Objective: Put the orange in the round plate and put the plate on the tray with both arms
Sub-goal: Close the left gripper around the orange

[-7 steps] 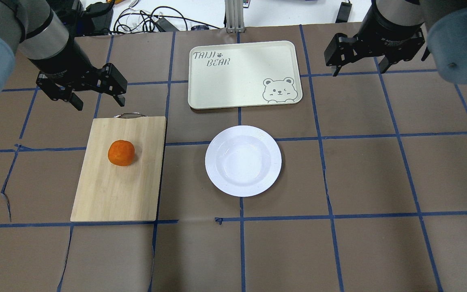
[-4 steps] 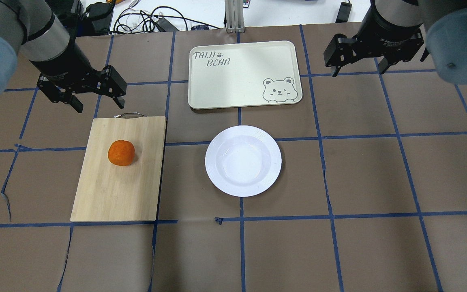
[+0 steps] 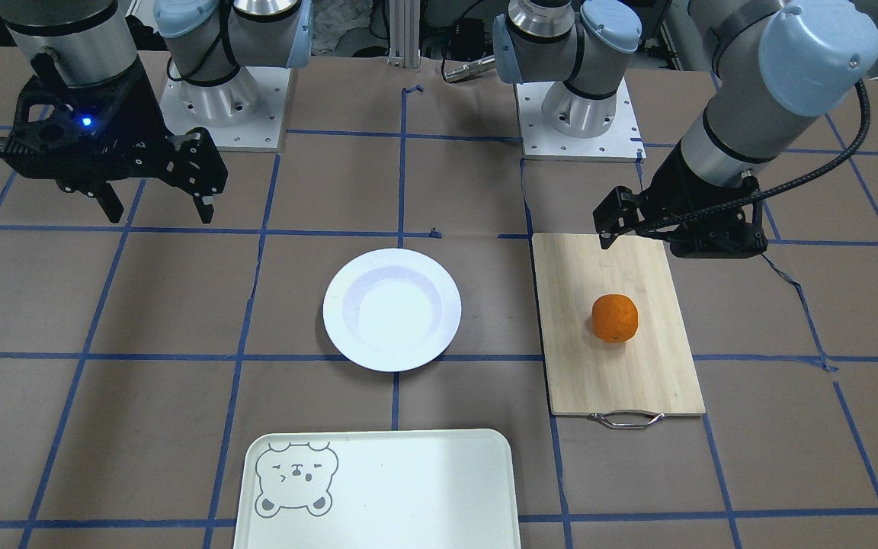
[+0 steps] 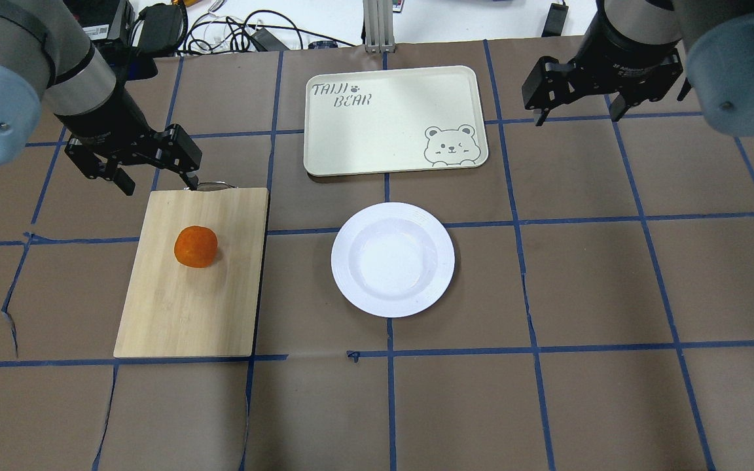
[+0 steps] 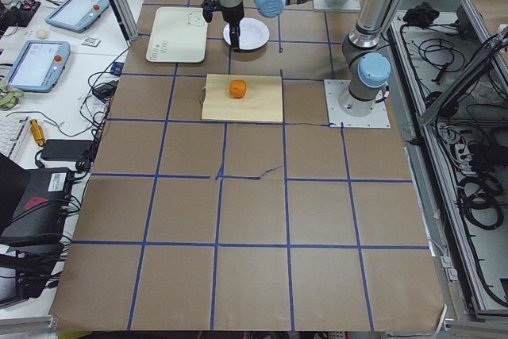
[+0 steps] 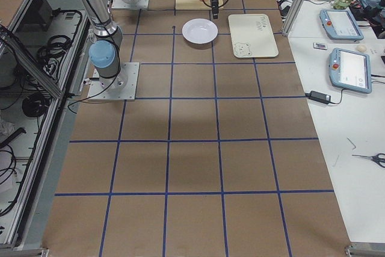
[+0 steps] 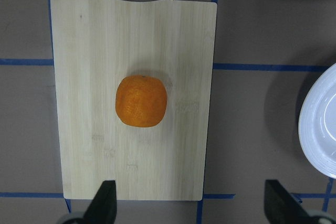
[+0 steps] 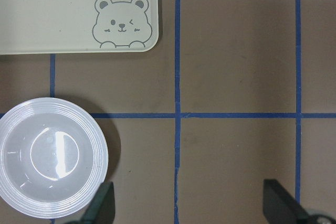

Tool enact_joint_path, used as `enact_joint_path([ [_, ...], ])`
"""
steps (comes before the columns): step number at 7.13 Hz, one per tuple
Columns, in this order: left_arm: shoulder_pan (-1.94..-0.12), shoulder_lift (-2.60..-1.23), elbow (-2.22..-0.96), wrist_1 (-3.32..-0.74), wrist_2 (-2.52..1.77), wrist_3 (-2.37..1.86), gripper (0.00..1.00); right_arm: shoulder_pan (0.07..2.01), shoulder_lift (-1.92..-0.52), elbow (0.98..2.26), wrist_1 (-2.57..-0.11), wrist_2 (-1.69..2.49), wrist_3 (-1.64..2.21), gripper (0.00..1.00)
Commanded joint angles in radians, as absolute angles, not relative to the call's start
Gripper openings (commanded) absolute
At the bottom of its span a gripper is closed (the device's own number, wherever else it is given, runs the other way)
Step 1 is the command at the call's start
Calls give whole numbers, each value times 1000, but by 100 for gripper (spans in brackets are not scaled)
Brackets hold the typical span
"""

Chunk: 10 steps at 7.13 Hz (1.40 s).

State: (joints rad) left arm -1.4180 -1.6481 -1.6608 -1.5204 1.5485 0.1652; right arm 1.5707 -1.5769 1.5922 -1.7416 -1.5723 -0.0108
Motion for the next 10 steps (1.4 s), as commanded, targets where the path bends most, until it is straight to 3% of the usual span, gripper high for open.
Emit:
enact_joint_path([
  [1, -1367, -1698, -1725, -1426, 1549, 288, 100, 1571, -1575, 1592, -1738, -1572, -11, 100],
  [4, -1364, -1794, -1922, -1087, 1543, 327, 100, 1571, -1574, 1594, -1735, -1575, -11, 100],
  [8, -1362, -1890, -1927, -1028, 1549, 361, 100, 1571, -1574, 1594, -1735, -1575, -11, 100],
  [9, -1364, -1911, -1928, -1016, 1548, 364, 96, 1571, -1574, 1594, -1735, -1575, -11, 100],
  [10, -1364, -1923, -1928, -1014, 1551, 364, 42, 1571, -1574, 1594, -1735, -1575, -11, 100],
])
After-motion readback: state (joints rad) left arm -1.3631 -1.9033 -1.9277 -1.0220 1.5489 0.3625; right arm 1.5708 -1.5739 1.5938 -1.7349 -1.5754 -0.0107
